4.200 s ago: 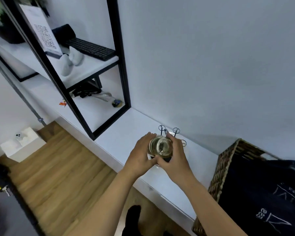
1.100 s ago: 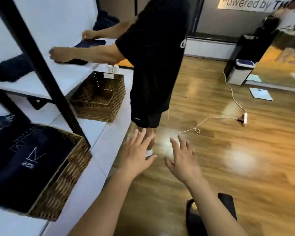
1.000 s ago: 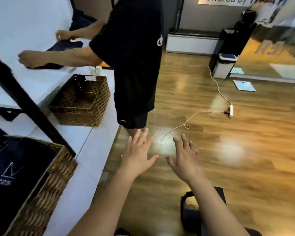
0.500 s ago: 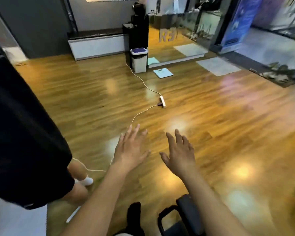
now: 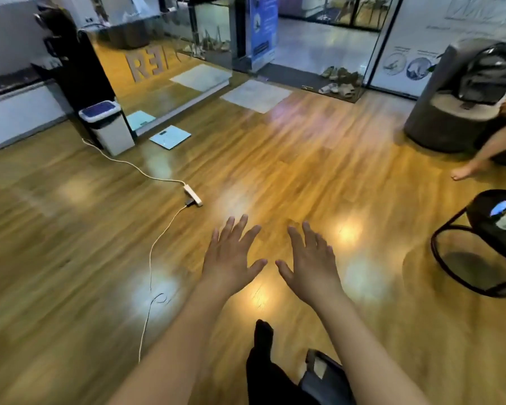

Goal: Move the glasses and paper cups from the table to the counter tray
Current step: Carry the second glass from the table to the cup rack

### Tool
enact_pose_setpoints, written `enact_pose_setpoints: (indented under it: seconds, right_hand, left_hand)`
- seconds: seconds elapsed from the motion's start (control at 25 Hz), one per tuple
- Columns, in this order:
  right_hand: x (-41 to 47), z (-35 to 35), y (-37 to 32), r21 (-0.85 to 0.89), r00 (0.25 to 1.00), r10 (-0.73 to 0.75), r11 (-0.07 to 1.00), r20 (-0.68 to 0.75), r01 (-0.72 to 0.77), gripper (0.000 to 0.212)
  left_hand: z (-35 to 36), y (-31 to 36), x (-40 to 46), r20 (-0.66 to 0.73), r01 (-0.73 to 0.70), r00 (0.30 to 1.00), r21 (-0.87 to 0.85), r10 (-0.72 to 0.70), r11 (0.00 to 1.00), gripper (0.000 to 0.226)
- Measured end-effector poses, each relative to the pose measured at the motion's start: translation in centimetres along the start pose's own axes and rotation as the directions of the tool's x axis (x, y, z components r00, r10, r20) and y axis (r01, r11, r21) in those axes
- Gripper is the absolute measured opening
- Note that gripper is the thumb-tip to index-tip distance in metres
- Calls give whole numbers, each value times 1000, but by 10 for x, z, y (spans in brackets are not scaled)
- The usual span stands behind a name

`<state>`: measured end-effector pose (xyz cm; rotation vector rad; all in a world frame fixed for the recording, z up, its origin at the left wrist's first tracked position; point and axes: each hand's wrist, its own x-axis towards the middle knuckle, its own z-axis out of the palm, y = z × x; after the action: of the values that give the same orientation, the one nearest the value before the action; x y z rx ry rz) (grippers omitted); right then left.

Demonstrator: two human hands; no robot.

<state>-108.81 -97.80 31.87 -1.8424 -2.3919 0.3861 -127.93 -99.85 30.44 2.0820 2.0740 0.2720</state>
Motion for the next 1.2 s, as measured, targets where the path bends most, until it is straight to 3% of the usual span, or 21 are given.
enact_pose_setpoints:
  seconds: [0.12, 0.24, 0.56, 1.04, 1.2]
  right_hand:
    - [63, -7, 47, 39, 991, 123, 992, -47, -121, 79]
    - [118, -18, 92, 42, 977, 206, 978, -62, -203, 79]
    - [234, -84, 266, 38, 869, 478, 878, -128, -478, 80]
    - [374, -118, 492, 182, 623, 766, 643, -158, -744, 79]
    - [422, -147, 563, 360, 515, 843, 533, -155, -766, 79]
  left_hand:
    - [5, 24, 93, 45, -148, 988, 19, 147, 989, 77]
    - [11, 52, 179, 59, -212, 976, 36, 210, 977, 76]
    - [40, 208, 398, 100, -477, 873, -29, 477, 879, 78]
    - [131, 419, 662, 228, -763, 599, -129, 768, 633, 77]
    - [149, 500, 748, 315, -833, 454, -184, 834, 522, 77]
